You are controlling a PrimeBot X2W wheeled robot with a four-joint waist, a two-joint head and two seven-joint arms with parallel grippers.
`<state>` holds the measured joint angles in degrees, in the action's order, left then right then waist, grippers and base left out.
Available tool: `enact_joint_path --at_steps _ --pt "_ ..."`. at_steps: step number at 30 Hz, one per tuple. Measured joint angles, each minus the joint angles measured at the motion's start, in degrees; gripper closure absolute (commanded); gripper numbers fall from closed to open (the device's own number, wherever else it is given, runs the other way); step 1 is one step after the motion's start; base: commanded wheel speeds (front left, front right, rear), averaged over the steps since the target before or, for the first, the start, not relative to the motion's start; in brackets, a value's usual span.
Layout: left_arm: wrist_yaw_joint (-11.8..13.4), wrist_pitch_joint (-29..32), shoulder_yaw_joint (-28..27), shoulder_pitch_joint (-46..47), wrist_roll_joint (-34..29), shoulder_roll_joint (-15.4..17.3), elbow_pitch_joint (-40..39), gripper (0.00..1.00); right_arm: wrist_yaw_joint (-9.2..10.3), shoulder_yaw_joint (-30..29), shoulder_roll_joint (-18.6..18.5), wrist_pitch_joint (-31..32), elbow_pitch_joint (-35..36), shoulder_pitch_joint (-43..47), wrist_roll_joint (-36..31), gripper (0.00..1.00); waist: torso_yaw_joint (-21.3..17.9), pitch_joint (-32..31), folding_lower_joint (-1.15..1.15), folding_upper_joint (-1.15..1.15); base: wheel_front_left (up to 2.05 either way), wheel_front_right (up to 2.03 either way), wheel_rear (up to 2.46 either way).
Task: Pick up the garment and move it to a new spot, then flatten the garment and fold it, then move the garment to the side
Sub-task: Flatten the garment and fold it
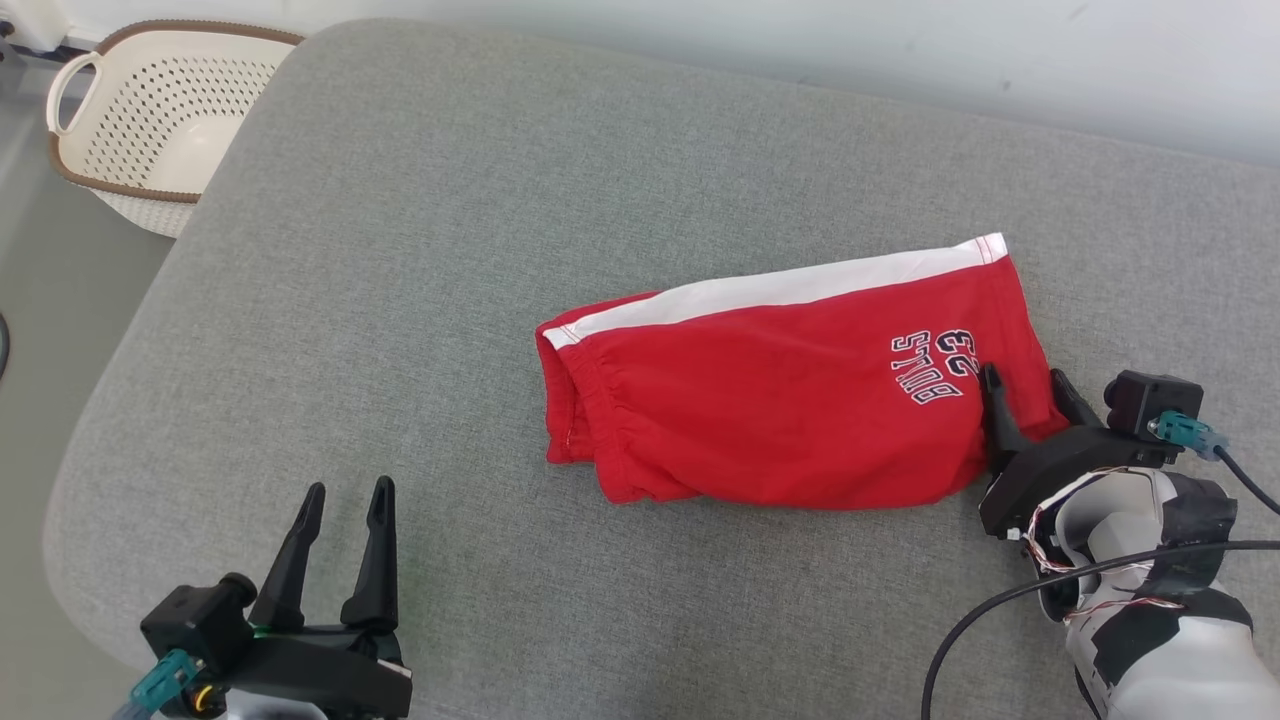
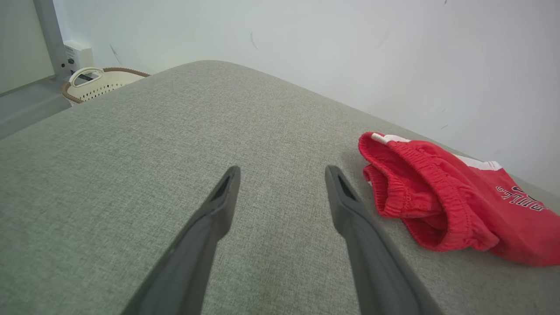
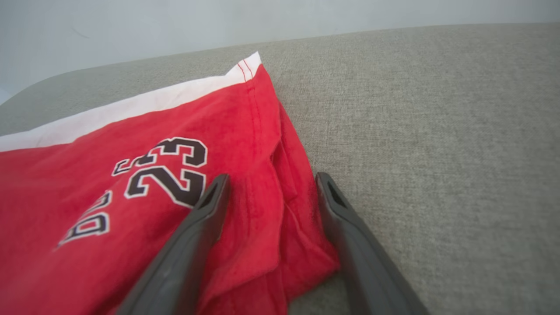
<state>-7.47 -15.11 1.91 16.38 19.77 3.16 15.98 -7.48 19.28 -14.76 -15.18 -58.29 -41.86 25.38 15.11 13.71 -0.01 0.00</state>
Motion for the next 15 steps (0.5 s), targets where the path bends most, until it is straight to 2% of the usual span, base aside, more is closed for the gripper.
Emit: enact_joint_path --at_steps 1,2,8,15 --pt "0.0 0.0 0.0 -0.1 -0.2 0.0 0.0 0.0 0.0 0.1 0.1 0.0 -0.2 0.0 0.3 0.88 0.1 -0.1 0.0 0.0 0.0 0.0 0.0" --pt "0.0 0.0 0.0 -0.2 -0.2 0.0 0.0 0.0 0.0 0.1 0.1 0.0 -0.2 0.0 0.5 1.0 0.1 -0.2 0.0 0.0 0.0 0.0 0.0" --pt "0.0 0.0 -1.0 -1.4 -1.3 0.2 0.0 0.0 0.0 -2.2 0.7 0.1 1.8 2.1 1.8 1.0 -0.3 -1.6 0.0 0.0 0.0 0.0 0.0" --pt "0.0 0.0 -2.3 -3.1 -4.4 0.2 -0.1 0.0 0.0 -6.8 2.3 0.1 6.9 7.5 2.7 1.0 -2.8 -3.6 0.01 0.0 0.0 0.0 0.0"
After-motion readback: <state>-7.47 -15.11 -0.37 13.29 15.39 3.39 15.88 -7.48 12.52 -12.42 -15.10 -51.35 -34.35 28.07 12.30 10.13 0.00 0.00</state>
